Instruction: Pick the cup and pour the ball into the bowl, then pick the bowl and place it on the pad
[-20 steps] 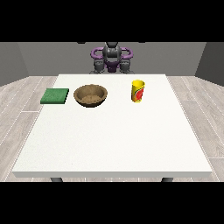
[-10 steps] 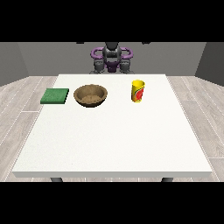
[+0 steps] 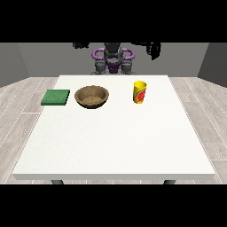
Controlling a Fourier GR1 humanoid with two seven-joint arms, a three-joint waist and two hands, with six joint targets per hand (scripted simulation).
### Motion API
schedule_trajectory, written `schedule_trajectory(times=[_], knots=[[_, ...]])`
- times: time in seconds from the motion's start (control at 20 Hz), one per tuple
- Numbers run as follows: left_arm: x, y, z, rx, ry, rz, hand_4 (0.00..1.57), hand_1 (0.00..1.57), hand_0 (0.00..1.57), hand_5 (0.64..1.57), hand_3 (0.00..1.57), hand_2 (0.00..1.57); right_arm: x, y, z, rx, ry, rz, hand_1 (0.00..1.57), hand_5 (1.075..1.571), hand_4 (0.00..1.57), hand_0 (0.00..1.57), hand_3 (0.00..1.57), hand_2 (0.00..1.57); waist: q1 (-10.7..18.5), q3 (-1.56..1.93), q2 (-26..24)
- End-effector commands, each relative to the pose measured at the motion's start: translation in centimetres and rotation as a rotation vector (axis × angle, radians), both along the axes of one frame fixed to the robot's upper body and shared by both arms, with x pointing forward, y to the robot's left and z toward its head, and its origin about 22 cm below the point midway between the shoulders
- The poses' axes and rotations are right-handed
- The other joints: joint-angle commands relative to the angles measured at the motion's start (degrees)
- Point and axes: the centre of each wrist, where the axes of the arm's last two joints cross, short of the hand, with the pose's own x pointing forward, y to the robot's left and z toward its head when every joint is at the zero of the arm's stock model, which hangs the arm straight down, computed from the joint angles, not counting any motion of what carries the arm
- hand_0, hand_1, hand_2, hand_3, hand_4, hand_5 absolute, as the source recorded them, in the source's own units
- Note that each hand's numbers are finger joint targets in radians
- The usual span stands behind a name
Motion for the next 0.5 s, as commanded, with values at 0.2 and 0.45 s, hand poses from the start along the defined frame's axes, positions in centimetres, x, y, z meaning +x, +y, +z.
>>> schedule_trajectory(times=[0.2, 0.45], knots=[[-0.6, 3.8, -9.9, -0.009, 0.039, 0.087, 0.0, 0.0, 0.0, 1.409, 0.0, 0.0, -2.0, -1.7, 1.5, 0.014, -0.049, 0.022, 0.0, 1.568, 0.0, 0.0, 0.0, 0.0, -2.22, -0.06, 2.56], [0.0, 2.1, -13.6, 0.022, 0.023, 0.052, 0.0, 0.0, 0.0, 1.407, 0.0, 0.0, -1.0, -2.9, 2.6, 0.022, -0.054, -0.017, 0.0, 1.568, 0.0, 0.0, 0.0, 0.0, -0.41, -0.04, 2.48]])
